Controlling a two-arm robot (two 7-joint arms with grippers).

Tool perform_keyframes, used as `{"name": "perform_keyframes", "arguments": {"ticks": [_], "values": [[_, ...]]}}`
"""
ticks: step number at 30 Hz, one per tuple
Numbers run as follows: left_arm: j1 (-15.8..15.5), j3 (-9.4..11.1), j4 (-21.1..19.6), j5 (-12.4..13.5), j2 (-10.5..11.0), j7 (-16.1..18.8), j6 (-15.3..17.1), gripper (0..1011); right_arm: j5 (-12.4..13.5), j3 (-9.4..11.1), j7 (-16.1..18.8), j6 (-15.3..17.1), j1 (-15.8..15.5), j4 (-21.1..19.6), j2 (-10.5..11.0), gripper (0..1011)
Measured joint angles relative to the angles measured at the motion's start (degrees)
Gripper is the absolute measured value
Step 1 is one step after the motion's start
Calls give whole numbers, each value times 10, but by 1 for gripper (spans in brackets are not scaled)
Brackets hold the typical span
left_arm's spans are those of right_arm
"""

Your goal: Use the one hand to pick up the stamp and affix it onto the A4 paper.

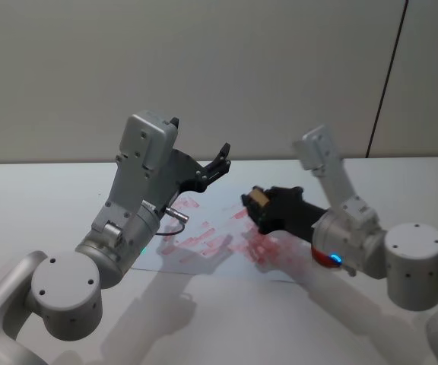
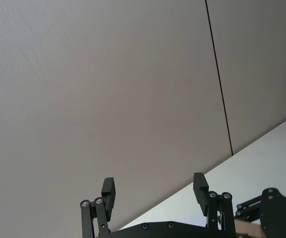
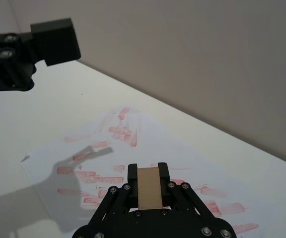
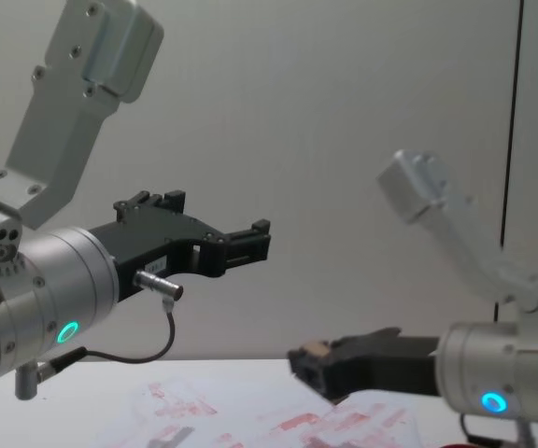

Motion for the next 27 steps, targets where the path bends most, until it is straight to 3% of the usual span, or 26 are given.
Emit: {"name": "perform_keyframes", "arguments": {"ticks": [18,27], "values": [[0,0,0,0,0,0,0,1001,-55,-34,22,25,32,92,-31,219],[0,0,0,0,0,0,0,1001,-64,-39,21,24,37,111,-36,218]]}}
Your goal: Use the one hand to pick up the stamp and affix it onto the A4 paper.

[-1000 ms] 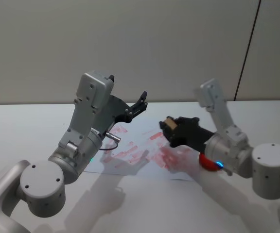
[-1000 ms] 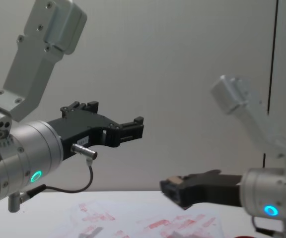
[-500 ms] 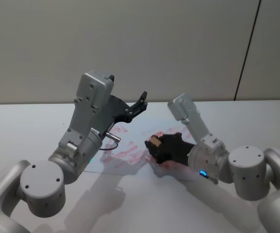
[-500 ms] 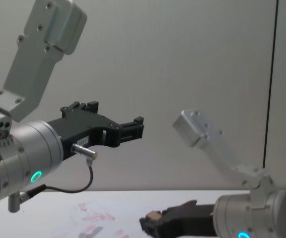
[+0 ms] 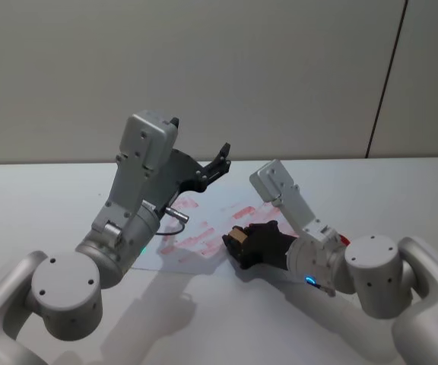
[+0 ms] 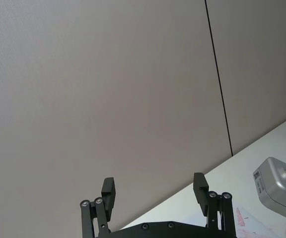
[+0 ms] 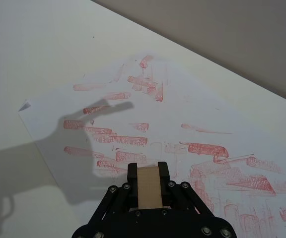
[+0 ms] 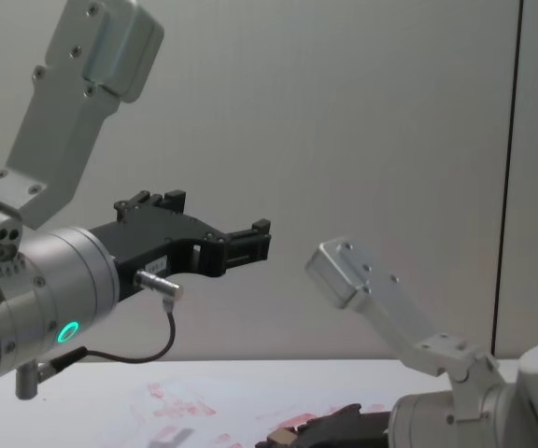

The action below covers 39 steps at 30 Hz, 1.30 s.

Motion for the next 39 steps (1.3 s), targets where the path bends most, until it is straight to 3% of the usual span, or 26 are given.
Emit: {"name": "perform_keyframes", "arguments": {"ticks": [10,20,25,27,39], "values": [[0,0,0,0,0,0,0,1001,8,2,-9,-11,5,4,-2,219],[0,0,0,0,0,0,0,1001,49,18,-26,-20,0,-46,7,219],[0,0,0,0,0,0,0,1001,76,33,-39,-11,-16,-94,22,219],[0,0,0,0,0,0,0,1002,92,44,-49,-3,-31,-128,38,218],[0,0,0,0,0,0,0,1001,131,85,-85,36,-101,-231,109,219]]}}
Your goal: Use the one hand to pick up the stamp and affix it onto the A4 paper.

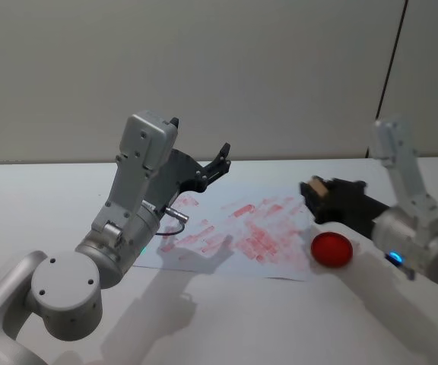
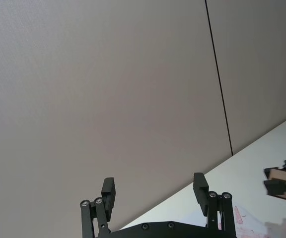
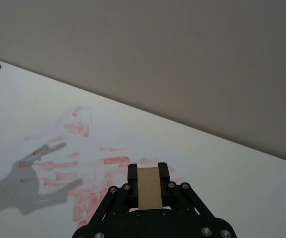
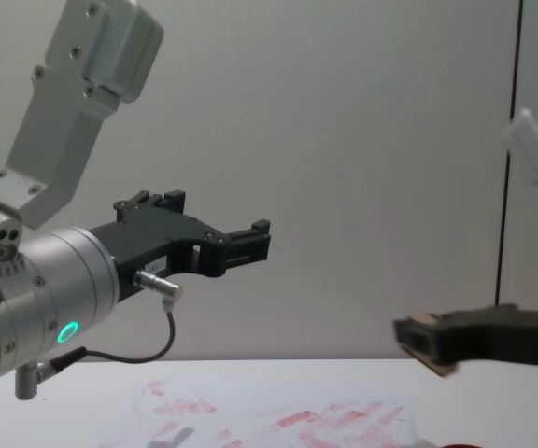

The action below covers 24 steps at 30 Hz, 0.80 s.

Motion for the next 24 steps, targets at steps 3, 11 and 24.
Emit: {"name": "perform_keyframes", "arguments": {"ticks": [3,11,24], "values": [[0,0,0,0,0,0,0,1001,3,5,-3,5,-12,-12,11,219],[0,0,0,0,0,0,0,1001,5,15,-6,23,-38,-31,37,218],[0,0,0,0,0,0,0,1002,-20,12,-2,30,-45,-14,44,219]]}}
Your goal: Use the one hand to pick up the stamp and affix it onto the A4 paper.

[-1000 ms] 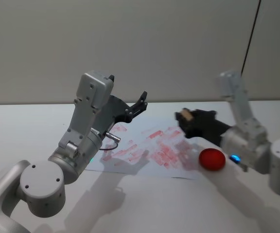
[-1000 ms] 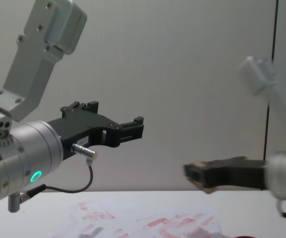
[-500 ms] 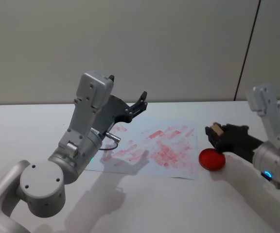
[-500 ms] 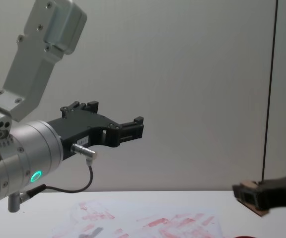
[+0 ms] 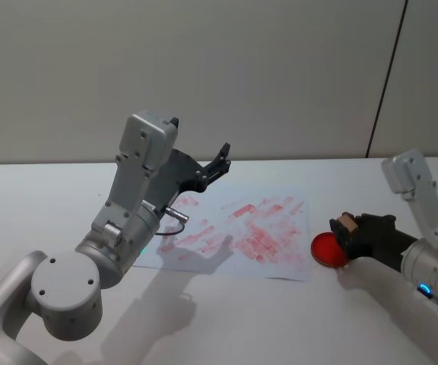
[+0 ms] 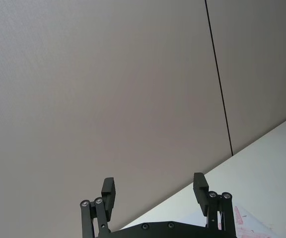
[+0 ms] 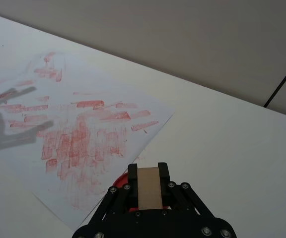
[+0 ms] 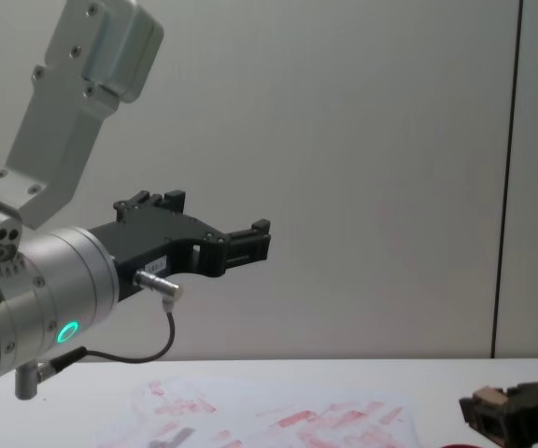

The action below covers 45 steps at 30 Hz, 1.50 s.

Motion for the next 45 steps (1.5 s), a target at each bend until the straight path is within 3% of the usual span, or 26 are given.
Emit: {"name": "perform_keyframes", "arguments": {"ticks": [17,20,31,41,45], "values": [[0,0,0,0,0,0,0,1001,-37,-17,9,-13,24,52,-20,236],[0,0,0,0,0,0,0,1001,-40,-19,10,-15,27,58,-23,305],[0,0,0,0,0,0,0,1001,-47,-23,12,-19,33,70,-28,701],[0,0,0,0,0,0,0,1001,-50,-25,13,-21,36,75,-30,976],[0,0,0,0,0,0,0,1001,-51,-25,13,-22,36,75,-31,1001]]}}
